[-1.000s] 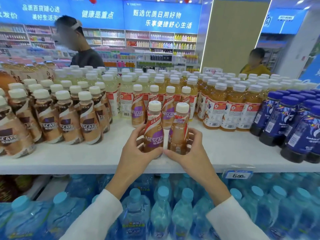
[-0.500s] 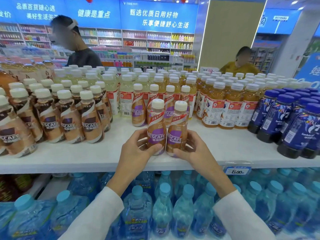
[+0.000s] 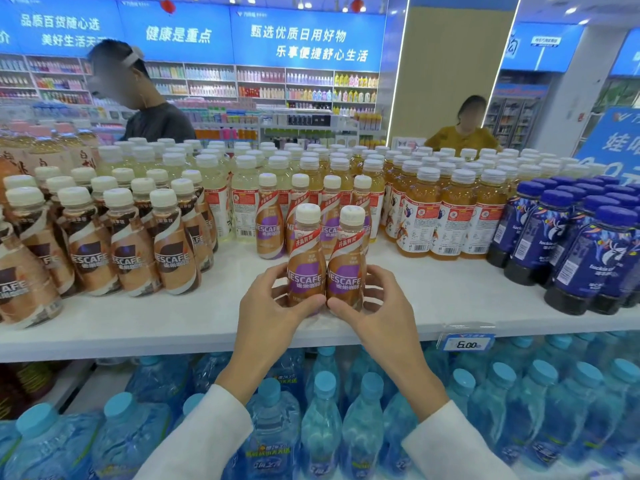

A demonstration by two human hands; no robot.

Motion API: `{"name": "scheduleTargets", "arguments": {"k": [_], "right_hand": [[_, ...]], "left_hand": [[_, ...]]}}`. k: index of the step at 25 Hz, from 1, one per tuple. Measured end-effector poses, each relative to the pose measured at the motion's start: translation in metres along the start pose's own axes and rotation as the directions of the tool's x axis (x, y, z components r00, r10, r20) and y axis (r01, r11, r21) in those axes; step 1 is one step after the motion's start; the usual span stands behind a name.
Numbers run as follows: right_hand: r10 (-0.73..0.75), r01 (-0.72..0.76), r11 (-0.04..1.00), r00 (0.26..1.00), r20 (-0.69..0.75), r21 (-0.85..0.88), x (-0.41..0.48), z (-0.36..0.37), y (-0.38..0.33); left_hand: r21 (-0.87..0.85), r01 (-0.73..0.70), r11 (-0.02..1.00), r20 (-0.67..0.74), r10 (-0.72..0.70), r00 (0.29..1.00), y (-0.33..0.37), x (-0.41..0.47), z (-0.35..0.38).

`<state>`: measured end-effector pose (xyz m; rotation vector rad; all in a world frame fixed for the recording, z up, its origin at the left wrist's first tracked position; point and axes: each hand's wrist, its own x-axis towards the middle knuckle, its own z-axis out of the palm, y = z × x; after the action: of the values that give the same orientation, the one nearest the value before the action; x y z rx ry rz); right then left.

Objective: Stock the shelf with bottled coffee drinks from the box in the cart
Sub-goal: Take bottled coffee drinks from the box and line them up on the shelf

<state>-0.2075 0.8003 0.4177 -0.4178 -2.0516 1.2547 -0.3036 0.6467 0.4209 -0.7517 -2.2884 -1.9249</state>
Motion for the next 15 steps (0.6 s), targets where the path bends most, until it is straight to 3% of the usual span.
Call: {"name": "scheduleTargets", "arguments": {"k": [11,15], "right_hand": [[0.171,-0.176,0.968,0.984,-0.045,-0.177,0.095,-0.055,0.03],[0.128,-0.134,0.97,0.991,-0.042,-0.204,0.123,-0.048,0.042]], "left_hand": [[0.253,0.036,0.967,-0.112,-0.008,0.994,-0.017,0.046,-0.035],[0.284,0.001,0.959,-0.115,0.033,0.993,-0.022,0.05,-0.037]]}}
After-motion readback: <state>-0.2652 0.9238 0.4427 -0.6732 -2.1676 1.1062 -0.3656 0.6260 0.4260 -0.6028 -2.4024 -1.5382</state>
